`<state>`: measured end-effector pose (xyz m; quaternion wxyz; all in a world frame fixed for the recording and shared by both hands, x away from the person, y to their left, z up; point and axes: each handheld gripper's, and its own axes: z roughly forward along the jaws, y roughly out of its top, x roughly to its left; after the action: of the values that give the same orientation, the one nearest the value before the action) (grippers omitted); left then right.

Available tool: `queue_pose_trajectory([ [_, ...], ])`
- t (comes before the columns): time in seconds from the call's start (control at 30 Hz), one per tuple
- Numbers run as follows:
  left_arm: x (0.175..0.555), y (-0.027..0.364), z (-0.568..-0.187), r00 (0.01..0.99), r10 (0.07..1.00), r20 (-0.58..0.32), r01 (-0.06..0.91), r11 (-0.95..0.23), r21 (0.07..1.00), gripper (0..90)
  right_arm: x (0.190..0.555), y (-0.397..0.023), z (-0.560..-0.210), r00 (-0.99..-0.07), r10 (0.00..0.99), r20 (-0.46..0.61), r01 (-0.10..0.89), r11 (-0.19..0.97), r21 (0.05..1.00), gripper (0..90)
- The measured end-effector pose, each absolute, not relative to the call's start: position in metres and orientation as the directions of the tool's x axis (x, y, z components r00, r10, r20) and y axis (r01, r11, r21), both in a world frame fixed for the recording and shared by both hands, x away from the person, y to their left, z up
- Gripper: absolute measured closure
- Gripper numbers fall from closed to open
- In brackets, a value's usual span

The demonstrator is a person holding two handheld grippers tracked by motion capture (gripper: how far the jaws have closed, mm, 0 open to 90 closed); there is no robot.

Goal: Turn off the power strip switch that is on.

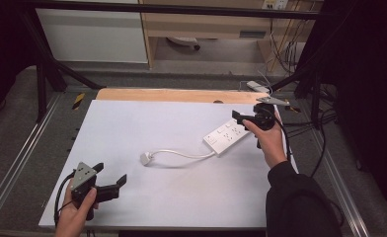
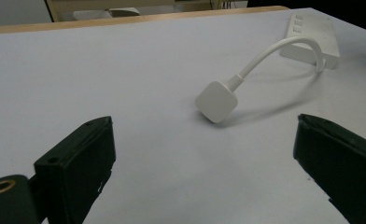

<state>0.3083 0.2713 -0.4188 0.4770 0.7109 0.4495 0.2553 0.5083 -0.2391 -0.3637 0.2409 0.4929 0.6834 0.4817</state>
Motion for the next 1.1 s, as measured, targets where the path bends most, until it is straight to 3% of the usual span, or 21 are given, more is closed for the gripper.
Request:
queue_pose_trajectory([
  [0.5, 0.308, 0.272, -0.419, 0.466, 0.882, -0.064, 0.396, -0.144, 0.907, 5.6, 0.460, -0.247, -0.353, -0.444, 0.884, 0.143, 0.422, 0.065, 0.904, 3.7],
  [1.1, 0.307, 0.272, -0.419, 0.463, 0.884, -0.064, 0.396, -0.141, 0.907, 5.6, 0.412, -0.259, -0.356, -0.464, 0.883, 0.066, 0.319, 0.097, 0.943, 5.7],
])
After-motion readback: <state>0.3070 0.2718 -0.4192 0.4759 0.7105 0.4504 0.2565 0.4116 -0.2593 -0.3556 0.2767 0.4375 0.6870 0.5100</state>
